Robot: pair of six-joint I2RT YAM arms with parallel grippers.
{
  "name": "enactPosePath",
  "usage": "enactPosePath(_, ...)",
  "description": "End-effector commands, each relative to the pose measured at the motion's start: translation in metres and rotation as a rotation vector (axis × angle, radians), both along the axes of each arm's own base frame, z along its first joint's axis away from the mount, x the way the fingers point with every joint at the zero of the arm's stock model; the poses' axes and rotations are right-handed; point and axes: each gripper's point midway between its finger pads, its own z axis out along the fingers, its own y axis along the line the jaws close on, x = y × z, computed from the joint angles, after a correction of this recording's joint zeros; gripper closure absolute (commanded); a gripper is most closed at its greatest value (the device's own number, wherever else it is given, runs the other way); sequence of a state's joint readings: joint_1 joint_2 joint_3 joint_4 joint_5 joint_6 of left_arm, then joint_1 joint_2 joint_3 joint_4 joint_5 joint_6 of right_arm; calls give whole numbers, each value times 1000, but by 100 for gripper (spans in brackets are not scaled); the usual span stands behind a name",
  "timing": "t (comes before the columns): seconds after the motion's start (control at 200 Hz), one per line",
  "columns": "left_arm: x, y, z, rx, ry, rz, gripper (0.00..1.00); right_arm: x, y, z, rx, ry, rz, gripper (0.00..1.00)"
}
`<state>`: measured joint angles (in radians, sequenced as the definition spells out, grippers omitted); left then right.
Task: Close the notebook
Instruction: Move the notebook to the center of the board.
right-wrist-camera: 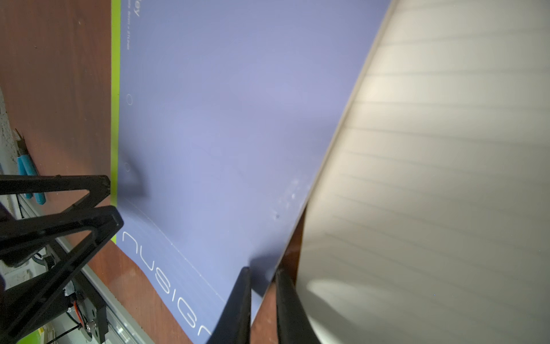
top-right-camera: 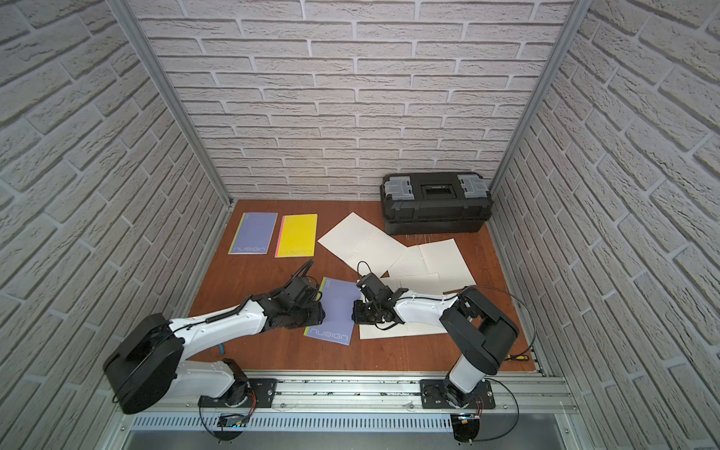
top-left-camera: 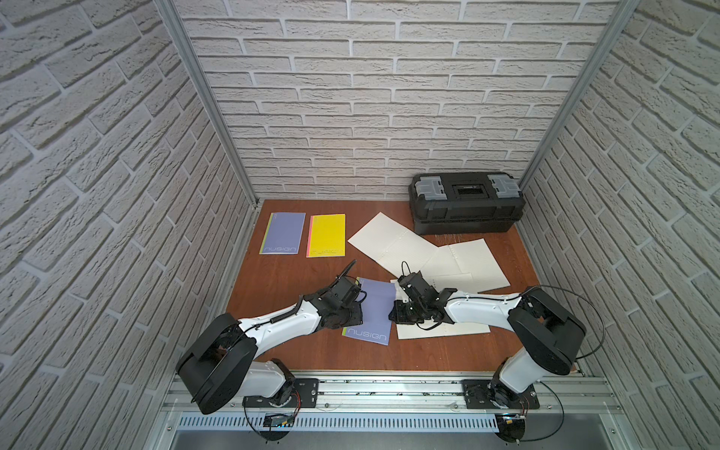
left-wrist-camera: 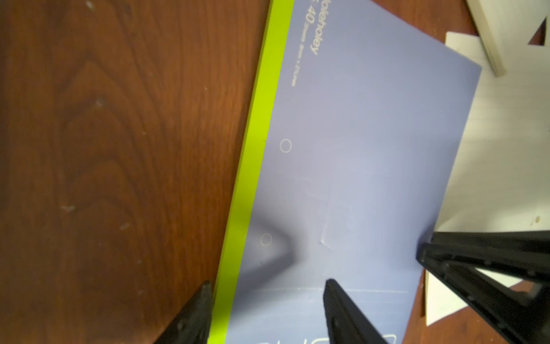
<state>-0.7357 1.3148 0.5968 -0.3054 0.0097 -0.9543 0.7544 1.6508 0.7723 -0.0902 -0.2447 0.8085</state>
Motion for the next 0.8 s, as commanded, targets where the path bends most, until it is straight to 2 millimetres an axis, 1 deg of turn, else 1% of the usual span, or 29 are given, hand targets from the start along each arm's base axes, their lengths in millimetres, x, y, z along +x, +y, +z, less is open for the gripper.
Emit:
enactPosePath(0.0, -1, 15, 0, 13, 10, 31, 40, 2, 16, -3, 7, 8, 23, 82)
enactPosePath(0.34, 8, 53, 12, 33, 5, 136, 39, 19, 70, 3, 55, 5, 98, 82)
enactPosePath(0.46, 9, 66, 13, 44, 7, 173, 39, 25, 87, 5, 72, 3, 116, 82)
enactPosePath(0.6, 6, 78, 7, 50, 22, 209, 39, 30, 100, 7, 80, 1, 128, 82)
enactPosePath(0.795, 1, 84, -2, 55, 45, 227, 38, 34, 108, 10, 89, -3, 137, 82)
